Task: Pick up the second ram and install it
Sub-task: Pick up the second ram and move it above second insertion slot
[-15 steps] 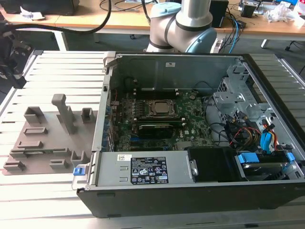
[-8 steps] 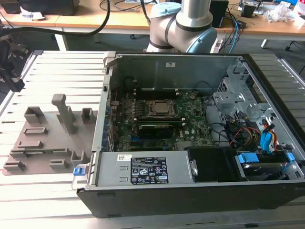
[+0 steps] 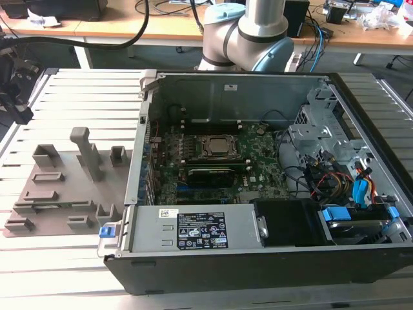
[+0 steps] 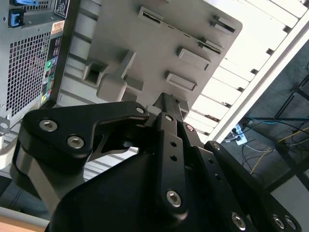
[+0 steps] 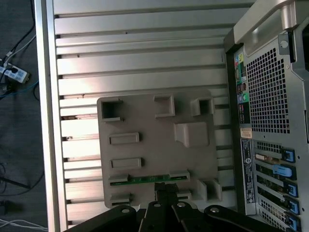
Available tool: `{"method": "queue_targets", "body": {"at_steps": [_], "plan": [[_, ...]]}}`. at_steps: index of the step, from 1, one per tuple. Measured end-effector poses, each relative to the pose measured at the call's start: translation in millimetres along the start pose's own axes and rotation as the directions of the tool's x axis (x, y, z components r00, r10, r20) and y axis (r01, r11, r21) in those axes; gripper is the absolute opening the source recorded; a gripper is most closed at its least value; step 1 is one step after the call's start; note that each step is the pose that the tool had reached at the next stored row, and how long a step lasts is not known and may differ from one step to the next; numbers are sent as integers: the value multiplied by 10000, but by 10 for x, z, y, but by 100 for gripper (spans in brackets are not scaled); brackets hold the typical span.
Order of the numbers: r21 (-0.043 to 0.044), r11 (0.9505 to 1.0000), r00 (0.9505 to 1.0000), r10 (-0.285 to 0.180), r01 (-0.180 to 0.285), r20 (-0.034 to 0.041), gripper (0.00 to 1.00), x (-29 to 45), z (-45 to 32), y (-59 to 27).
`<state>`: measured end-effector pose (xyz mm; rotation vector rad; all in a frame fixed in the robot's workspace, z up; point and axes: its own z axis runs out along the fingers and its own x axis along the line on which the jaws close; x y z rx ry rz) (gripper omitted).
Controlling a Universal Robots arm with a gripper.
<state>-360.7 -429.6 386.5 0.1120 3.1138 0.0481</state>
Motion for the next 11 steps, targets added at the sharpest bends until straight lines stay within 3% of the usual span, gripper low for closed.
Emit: {"method": "queue_targets", "body": {"at_steps": [4, 6, 9, 11], "plan": [[-7, 9995, 9995, -311, 311, -10, 11, 0, 0, 0], [-19, 9972, 9972, -744, 744, -24, 11, 0, -1, 0], [-37, 9904, 9904, -1383, 1383, -43, 11, 0, 0, 0], [-55, 9803, 9803, -1977, 1976, -58, 11, 0, 0, 0]]}}
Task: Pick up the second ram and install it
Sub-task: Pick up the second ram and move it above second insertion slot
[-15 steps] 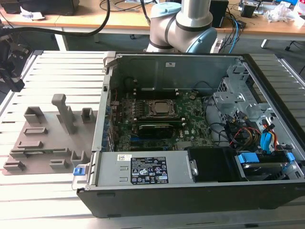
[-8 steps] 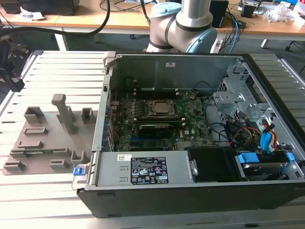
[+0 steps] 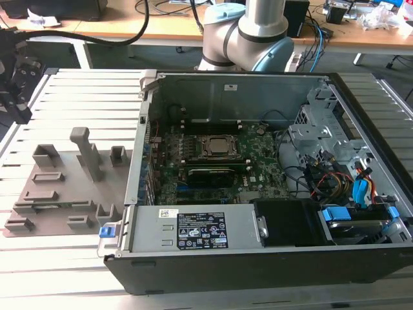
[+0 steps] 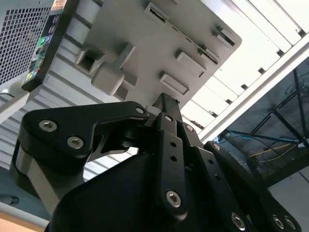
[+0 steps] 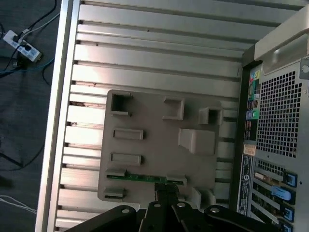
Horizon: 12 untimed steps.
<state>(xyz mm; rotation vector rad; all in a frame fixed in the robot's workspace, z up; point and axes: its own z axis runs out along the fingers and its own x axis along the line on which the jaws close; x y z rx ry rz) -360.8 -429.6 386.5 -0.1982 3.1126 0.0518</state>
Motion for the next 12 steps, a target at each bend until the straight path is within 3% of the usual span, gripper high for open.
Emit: {"method": "queue_targets", "body": {"at_steps": [2, 4, 9, 12], "plan": [[-12, 9989, 9989, -467, 467, -15, 11, 0, 0, 0], [-28, 9941, 9941, -1083, 1083, -33, 11, 0, 0, 0], [-57, 9781, 9781, -2080, 2080, -61, 11, 0, 0, 0], [-78, 9621, 9621, -2726, 2726, -77, 11, 0, 0, 0]]}}
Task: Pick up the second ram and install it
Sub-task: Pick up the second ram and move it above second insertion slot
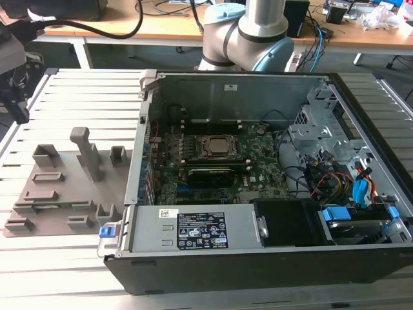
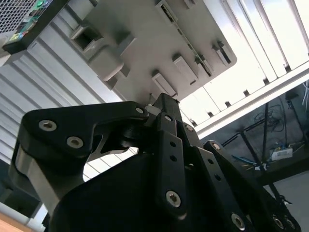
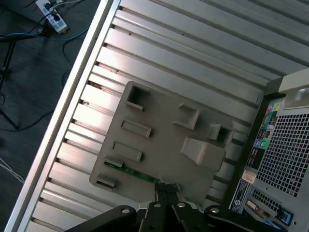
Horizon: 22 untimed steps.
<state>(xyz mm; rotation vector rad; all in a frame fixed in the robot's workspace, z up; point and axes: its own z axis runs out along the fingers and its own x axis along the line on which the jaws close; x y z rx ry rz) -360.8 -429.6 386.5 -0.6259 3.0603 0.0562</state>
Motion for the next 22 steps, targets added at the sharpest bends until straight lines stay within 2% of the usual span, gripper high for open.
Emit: {"method": "queue_targets", "body": {"at_steps": [6, 8, 10, 14, 17, 18, 22], "plan": [[-20, 9968, 9968, -797, 797, -25, 11, 0, 0, 0], [-32, 9926, 9926, -1215, 1215, -37, 11, 0, 0, 0], [-38, 9895, 9895, -1445, 1445, -43, 11, 0, 0, 0], [-57, 9790, 9790, -2040, 2040, -59, 11, 0, 0, 0], [-81, 9595, 9595, -2817, 2816, -79, 11, 0, 0, 0], [-92, 9499, 9499, -3124, 3123, -87, 11, 0, 0, 0], [-111, 9309, 9309, -3652, 3651, -99, 11, 0, 0, 0]]}}
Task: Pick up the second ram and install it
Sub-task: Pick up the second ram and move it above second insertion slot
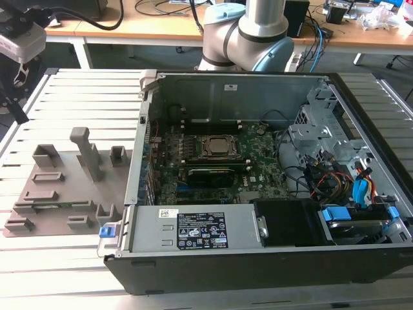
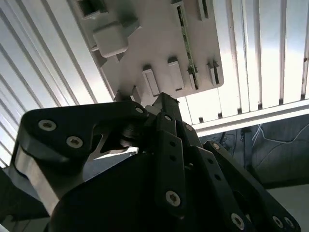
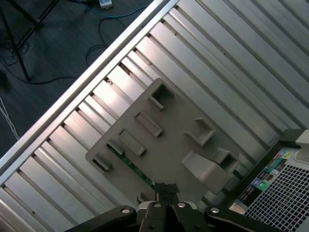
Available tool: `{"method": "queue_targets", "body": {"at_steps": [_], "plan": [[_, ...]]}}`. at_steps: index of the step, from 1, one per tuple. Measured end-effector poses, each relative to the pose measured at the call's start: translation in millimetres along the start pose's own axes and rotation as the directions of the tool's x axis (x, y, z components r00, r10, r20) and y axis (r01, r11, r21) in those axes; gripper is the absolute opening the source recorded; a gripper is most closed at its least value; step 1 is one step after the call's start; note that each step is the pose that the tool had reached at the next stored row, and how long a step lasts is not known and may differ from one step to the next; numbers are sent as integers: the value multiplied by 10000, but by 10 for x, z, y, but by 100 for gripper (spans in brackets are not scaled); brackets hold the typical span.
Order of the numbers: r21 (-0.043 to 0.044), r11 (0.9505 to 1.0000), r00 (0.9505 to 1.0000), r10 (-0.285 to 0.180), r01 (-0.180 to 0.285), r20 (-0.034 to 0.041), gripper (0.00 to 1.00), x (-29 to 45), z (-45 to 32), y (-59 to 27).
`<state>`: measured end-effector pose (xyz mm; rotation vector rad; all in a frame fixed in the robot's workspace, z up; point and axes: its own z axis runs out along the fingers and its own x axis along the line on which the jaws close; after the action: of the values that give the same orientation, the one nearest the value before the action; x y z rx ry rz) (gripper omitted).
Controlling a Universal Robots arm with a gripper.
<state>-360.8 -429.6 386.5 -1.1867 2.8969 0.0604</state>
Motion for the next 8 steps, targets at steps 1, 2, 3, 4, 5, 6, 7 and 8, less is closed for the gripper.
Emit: {"method": "queue_targets", "body": {"at_steps": [1, 2, 3, 4, 5, 6, 7, 8], "plan": [[-3, 9999, 9999, -125, 125, -4, 11, 0, 0, 0], [-13, 9986, 9986, -530, 530, -16, 11, 0, 0, 0], [-18, 9973, 9973, -734, 734, -23, 11, 0, 0, 0], [-28, 9942, 9941, -1080, 1080, -33, 11, 0, 0, 0], [-31, 9931, 9930, -1177, 1177, -36, 11, 0, 0, 0], [-34, 9917, 9917, -1286, 1285, -38, 11, 0, 0, 0], [-40, 9889, 9889, -1483, 1483, -45, 11, 0, 0, 0], [-48, 9840, 9840, -1783, 1782, -52, 11, 0, 0, 0]]}}
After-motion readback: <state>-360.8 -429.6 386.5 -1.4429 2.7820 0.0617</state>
